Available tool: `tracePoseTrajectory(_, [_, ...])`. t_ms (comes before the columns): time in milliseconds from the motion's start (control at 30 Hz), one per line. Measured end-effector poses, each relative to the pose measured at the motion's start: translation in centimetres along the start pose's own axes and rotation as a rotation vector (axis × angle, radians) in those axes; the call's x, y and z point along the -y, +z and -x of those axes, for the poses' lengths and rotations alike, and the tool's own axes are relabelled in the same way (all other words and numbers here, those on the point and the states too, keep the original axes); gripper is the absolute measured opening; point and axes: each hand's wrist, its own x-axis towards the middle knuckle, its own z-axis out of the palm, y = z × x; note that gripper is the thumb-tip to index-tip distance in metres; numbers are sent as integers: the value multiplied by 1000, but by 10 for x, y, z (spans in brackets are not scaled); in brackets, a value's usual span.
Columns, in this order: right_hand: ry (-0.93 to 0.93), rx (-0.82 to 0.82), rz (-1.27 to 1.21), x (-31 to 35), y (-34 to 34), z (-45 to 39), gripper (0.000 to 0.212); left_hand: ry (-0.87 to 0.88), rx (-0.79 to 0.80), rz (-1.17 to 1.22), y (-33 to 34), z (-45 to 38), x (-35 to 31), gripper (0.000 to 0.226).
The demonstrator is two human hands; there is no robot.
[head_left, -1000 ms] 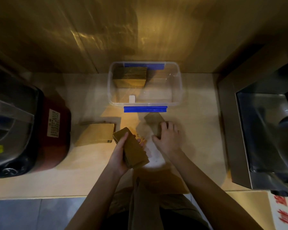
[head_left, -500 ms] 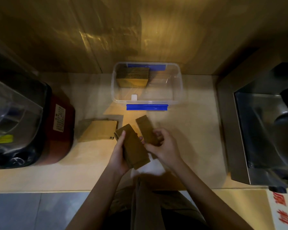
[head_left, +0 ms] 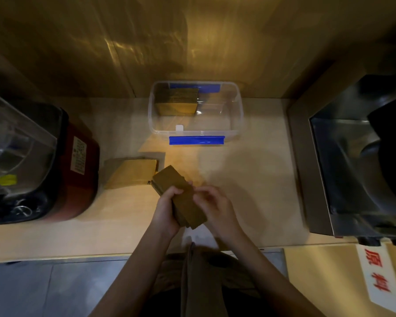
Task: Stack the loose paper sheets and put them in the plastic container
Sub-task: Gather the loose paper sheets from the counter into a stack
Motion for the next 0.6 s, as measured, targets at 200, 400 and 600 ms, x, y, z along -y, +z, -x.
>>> tracePoseTrajectory(200, [559, 215, -1027, -8, -7, 6, 40, 199, -24, -66, 15, 6, 0, 27])
tracePoseTrajectory(400, [467, 245, -877, -20, -15, 4, 47, 233, 22, -212, 9, 15, -5, 44])
tracePoseTrajectory(600, [248, 94, -275, -33, -39, -3, 39, 347, -63, -670, -31, 13, -10, 42])
